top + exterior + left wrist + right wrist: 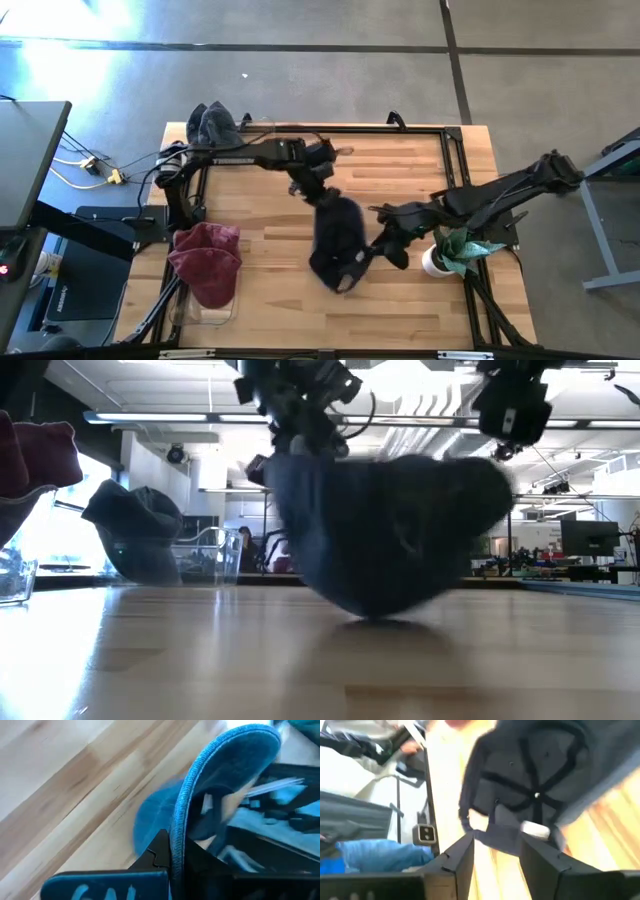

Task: Pick & Place hat
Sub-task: Put the blue cap into the top transparent bin

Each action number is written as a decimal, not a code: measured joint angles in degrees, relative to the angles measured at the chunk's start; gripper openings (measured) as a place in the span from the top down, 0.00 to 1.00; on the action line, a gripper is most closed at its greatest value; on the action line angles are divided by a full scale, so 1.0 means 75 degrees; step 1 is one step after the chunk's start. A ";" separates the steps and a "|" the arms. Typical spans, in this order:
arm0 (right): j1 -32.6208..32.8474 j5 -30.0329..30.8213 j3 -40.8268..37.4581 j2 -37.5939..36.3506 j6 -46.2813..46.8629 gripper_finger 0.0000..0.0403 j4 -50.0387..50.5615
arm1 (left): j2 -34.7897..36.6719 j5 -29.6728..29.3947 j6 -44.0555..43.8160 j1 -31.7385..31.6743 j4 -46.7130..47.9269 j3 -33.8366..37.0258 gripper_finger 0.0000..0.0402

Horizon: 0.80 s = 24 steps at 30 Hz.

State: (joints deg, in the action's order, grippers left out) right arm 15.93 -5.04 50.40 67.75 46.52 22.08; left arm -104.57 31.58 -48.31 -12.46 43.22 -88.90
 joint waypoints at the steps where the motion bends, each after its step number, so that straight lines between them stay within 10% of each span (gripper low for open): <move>1: 0.0050 0.0110 -0.0001 -0.0145 0.0000 0.63 0.0024 | -0.0090 0.0226 0.0039 -0.0160 -0.0165 -0.0022 1.00; 13: 0.0446 0.1279 0.0001 -0.0531 0.0339 0.58 0.0180 | -0.1085 0.0477 0.0553 -0.0678 -0.1160 -0.0004 0.98; 24: 0.0795 0.1358 -0.0001 -0.0277 -0.0716 0.54 0.0460 | -0.1064 0.0795 0.0736 -0.1428 -0.1375 -0.0106 0.64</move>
State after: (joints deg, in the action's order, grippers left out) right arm 21.89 5.14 50.39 65.68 41.16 25.53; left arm -112.55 37.54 -42.80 -23.17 32.91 -89.69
